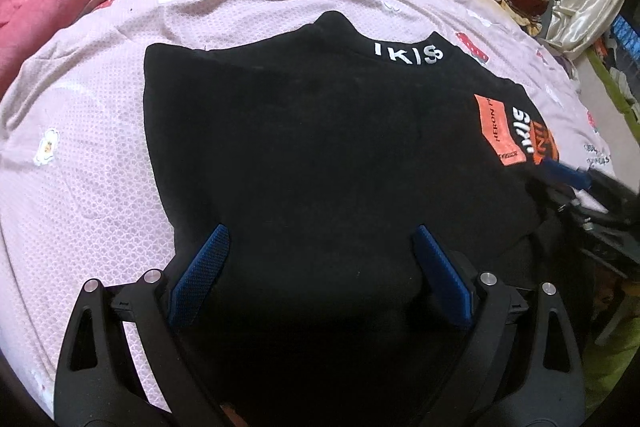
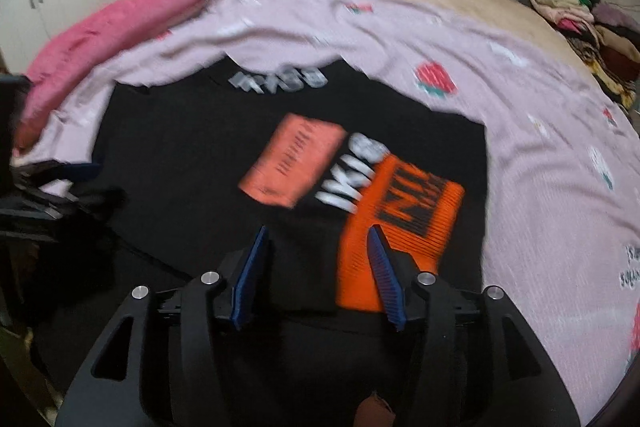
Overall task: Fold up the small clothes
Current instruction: 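Move both tools to the hem of the black sweatshirt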
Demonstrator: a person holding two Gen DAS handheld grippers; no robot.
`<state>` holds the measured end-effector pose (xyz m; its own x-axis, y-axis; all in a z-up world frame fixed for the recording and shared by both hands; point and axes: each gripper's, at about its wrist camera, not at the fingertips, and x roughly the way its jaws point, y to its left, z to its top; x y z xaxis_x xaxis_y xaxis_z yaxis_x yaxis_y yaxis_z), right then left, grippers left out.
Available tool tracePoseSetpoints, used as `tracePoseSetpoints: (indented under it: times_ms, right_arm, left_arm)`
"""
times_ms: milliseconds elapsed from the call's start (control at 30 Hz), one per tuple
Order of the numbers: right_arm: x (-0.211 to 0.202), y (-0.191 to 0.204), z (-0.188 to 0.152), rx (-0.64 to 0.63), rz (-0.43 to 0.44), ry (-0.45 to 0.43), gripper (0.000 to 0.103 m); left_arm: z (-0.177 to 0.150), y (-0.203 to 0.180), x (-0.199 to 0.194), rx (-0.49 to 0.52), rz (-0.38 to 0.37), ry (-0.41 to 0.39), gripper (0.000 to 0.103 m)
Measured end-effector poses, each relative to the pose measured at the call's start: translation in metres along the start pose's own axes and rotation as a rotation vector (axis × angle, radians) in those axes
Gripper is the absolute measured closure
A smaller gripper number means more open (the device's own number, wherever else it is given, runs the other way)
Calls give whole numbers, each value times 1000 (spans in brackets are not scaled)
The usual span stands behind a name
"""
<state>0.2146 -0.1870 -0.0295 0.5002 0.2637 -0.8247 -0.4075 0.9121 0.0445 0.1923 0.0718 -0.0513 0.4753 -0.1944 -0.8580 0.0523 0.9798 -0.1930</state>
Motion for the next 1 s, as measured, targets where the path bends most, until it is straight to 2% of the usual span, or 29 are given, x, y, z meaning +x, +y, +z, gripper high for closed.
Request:
tracePoseSetpoints:
  times_ms: [167,300,633,733,867,900,967,1000]
  right_arm:
    - [2,-19,-10,69,33,4,53]
    - [-2,-13,-10,55,9,-7,50]
    - [-21,-12,-15,83,18,-51,41]
    - [-26,-14,-16,92,14,-63,33]
    - [-31,-16,-16,108,11,-77,30]
    - [-33,-17,-16,112,12,-81,22]
    - [-36,-18,-16,118,9,-94,14]
    - [-39,-18,-16,123,11,-105,12]
  left_arm:
    - [-1,0,0,-7,-7,-3,17]
    - [0,1,0,-14,-9,-5,17]
    - [-1,3,-6,-34,-19,-9,16]
    - [-1,2,-8,-36,-19,-8,16]
    - [-1,1,-12,-43,-24,-10,16]
    - [-1,1,-13,-44,-24,-10,16]
    - [-1,1,-15,-55,-33,-10,12]
    - [-1,1,-17,-60,-38,-12,10]
